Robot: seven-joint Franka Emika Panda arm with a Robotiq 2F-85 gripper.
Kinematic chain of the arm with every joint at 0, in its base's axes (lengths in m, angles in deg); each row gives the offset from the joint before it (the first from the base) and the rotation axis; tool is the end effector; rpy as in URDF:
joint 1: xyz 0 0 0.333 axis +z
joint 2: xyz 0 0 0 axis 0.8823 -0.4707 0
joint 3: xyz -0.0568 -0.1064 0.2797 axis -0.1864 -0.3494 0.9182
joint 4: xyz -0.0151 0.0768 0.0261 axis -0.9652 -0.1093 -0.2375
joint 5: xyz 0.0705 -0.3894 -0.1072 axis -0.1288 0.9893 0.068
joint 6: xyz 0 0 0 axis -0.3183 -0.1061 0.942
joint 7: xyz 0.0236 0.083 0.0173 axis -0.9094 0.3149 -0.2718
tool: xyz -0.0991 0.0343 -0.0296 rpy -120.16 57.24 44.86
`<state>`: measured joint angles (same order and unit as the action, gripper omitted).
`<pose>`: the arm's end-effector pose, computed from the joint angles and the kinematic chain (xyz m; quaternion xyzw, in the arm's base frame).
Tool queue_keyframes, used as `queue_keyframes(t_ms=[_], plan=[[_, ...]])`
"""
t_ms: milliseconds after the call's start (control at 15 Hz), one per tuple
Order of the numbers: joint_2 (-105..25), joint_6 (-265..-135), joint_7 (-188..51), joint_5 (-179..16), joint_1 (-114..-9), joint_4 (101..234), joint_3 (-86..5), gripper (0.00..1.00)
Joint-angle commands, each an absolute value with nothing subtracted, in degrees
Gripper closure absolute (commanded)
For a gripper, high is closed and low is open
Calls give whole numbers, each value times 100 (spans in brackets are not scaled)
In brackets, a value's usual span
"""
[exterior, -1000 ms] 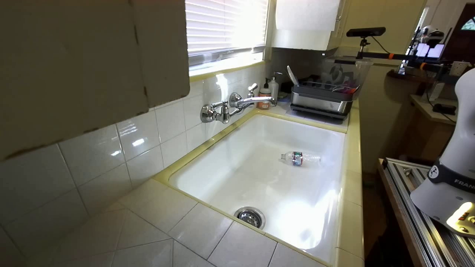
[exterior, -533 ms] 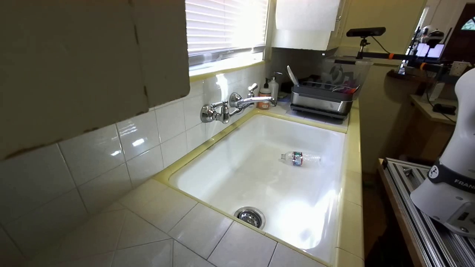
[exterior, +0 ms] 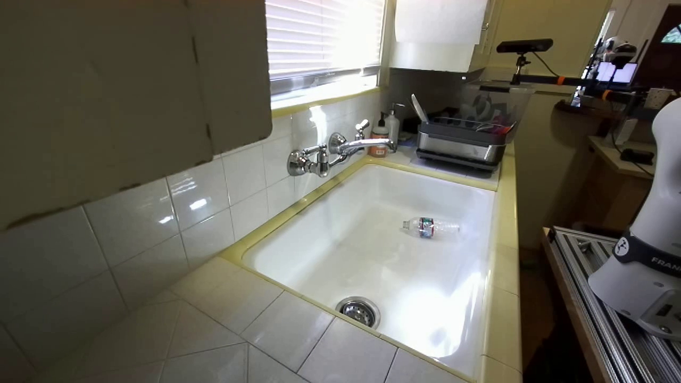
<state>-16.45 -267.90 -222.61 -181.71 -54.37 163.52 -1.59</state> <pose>0.4369 0.2781 0.7760 0.5333 0.4109 0.7083 0.2123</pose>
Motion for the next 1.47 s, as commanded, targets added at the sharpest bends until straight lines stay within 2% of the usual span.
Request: queue_keyframes(t_ms=[0, 200, 267, 1133, 1200, 1400], plan=[[-1483, -26448, -22732, -18603, -5351, 16497, -299, 96], [-1605, -26637, -22559, -18421, -5413, 16371, -231, 96], [-1605, -26636, -22566, -18422, -5415, 16367, -238, 82], [-1610, -26636, -22559, -18419, -5417, 16364, -246, 82], [-1610, -26636, -22559, -18419, -5417, 16364, -246, 96], [-1558, -26860, -22527, -18381, -5367, 16469, -125, 96]])
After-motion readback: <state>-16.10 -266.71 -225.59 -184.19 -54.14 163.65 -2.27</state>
